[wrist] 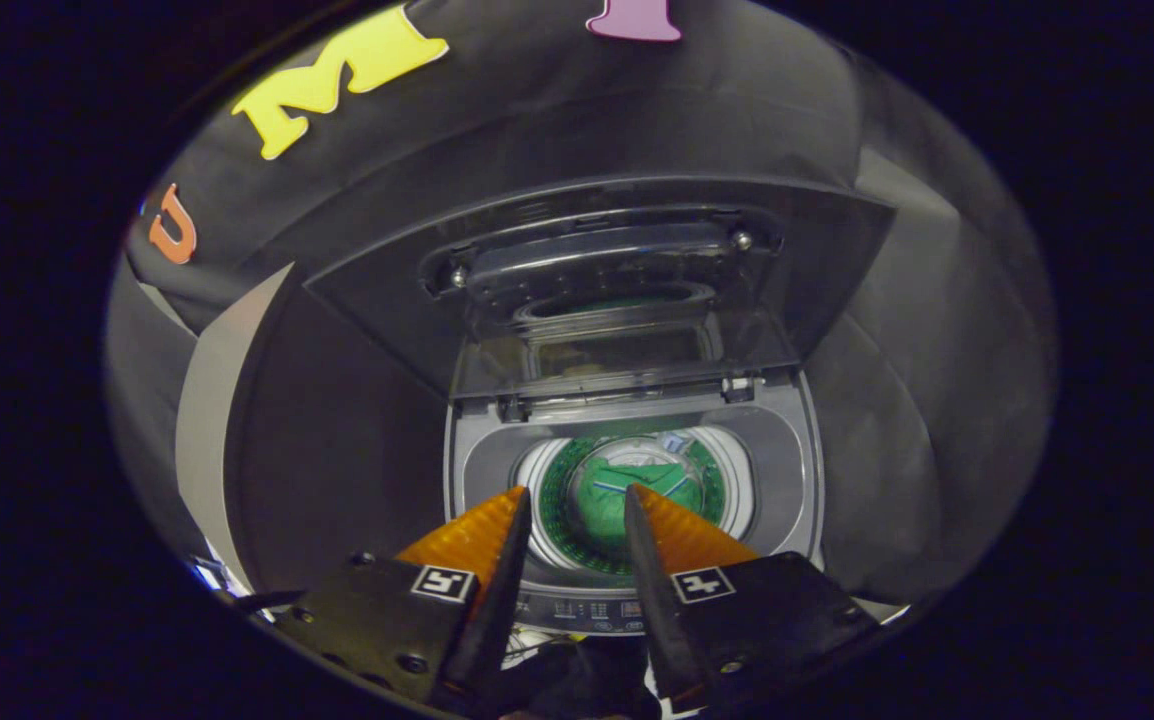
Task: Put the clothes into the washing machine and then close the washing machine lid.
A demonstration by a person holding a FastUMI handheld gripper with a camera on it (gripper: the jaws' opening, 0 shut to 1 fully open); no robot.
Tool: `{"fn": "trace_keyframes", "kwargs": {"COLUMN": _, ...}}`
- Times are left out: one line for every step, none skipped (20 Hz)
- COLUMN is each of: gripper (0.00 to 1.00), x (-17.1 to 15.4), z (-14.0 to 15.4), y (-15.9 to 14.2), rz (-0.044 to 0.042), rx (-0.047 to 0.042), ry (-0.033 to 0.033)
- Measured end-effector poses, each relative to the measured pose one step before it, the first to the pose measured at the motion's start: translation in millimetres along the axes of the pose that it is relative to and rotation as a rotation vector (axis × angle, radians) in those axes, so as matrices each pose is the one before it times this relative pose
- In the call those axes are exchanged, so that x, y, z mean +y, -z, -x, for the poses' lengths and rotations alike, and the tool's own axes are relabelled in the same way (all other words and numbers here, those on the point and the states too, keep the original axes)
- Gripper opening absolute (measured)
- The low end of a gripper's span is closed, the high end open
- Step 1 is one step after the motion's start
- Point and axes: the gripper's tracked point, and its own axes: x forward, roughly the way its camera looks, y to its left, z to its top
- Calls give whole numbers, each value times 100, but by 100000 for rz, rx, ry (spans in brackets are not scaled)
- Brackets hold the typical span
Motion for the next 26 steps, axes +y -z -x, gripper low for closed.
{"fn": "trace_keyframes", "kwargs": {"gripper": 61, "x": -81, "z": 424, "y": -435, "rz": 573, "rx": -1494, "ry": 1140}}
{"fn": "trace_keyframes", "kwargs": {"gripper": 61, "x": -71, "z": 446, "y": -595, "rz": 341, "rx": -2049, "ry": 1061}}
{"fn": "trace_keyframes", "kwargs": {"gripper": 61, "x": 132, "z": 502, "y": -656, "rz": 750, "rx": -1812, "ry": 516}}
{"fn": "trace_keyframes", "kwargs": {"gripper": 61, "x": 304, "z": 656, "y": -690, "rz": 511, "rx": -1757, "ry": 9}}
{"fn": "trace_keyframes", "kwargs": {"gripper": 61, "x": 259, "z": 506, "y": -844, "rz": 451, "rx": -1879, "ry": -396}}
{"fn": "trace_keyframes", "kwargs": {"gripper": 61, "x": 309, "z": 662, "y": -860, "rz": 331, "rx": -1977, "ry": -668}}
{"fn": "trace_keyframes", "kwargs": {"gripper": 61, "x": 404, "z": 549, "y": -1020, "rz": 382, "rx": -2283, "ry": -849}}
{"fn": "trace_keyframes", "kwargs": {"gripper": 61, "x": 288, "z": 451, "y": -1002, "rz": 648, "rx": -2325, "ry": -614}}
{"fn": "trace_keyframes", "kwargs": {"gripper": 61, "x": 382, "z": 380, "y": -1143, "rz": 883, "rx": -2645, "ry": -508}}
{"fn": "trace_keyframes", "kwargs": {"gripper": 61, "x": 304, "z": 272, "y": -1228, "rz": 949, "rx": -2893, "ry": -434}}
{"fn": "trace_keyframes", "kwargs": {"gripper": 61, "x": 241, "z": 124, "y": -1316, "rz": 1075, "rx": -2742, "ry": -326}}
{"fn": "trace_keyframes", "kwargs": {"gripper": 61, "x": 213, "z": -11, "y": -1108, "rz": 681, "rx": -2301, "ry": -346}}
{"fn": "trace_keyframes", "kwargs": {"gripper": 61, "x": 336, "z": -113, "y": -1054, "rz": 272, "rx": -1519, "ry": -721}}
{"fn": "trace_keyframes", "kwargs": {"gripper": 62, "x": 302, "z": -82, "y": -856, "rz": -262, "rx": -1530, "ry": -1014}}
{"fn": "trace_keyframes", "kwargs": {"gripper": 62, "x": 223, "z": -264, "y": -1065, "rz": -208, "rx": -1667, "ry": -769}}
{"fn": "trace_keyframes", "kwargs": {"gripper": 62, "x": 135, "z": -450, "y": -829, "rz": 144, "rx": -1547, "ry": -145}}
{"fn": "trace_keyframes", "kwargs": {"gripper": 62, "x": -86, "z": -621, "y": -909, "rz": 162, "rx": -1559, "ry": 515}}
{"fn": "trace_keyframes", "kwargs": {"gripper": 62, "x": -143, "z": -652, "y": -990, "rz": 297, "rx": -1685, "ry": 245}}
{"fn": "trace_keyframes", "kwargs": {"gripper": 62, "x": 2, "z": -706, "y": -738, "rz": 294, "rx": -1603, "ry": 250}}
{"fn": "trace_keyframes", "kwargs": {"gripper": 62, "x": 98, "z": -901, "y": -507, "rz": 428, "rx": -1207, "ry": -89}}
{"fn": "trace_keyframes", "kwargs": {"gripper": 62, "x": 128, "z": -778, "y": -386, "rz": -57, "rx": -611, "ry": -688}}
{"fn": "trace_keyframes", "kwargs": {"gripper": 62, "x": 33, "z": -536, "y": -110, "rz": -593, "rx": 83, "ry": -473}}
{"fn": "trace_keyframes", "kwargs": {"gripper": 62, "x": 144, "z": -491, "y": -113, "rz": -899, "rx": 61, "ry": -1210}}
{"fn": "trace_keyframes", "kwargs": {"gripper": 62, "x": 70, "z": -846, "y": 111, "rz": -712, "rx": 486, "ry": -549}}
{"fn": "trace_keyframes", "kwargs": {"gripper": 62, "x": -182, "z": -832, "y": 220, "rz": -517, "rx": 828, "ry": 219}}
{"fn": "trace_keyframes", "kwargs": {"gripper": 62, "x": -208, "z": -1062, "y": 419, "rz": 174, "rx": 1883, "ry": 1323}}
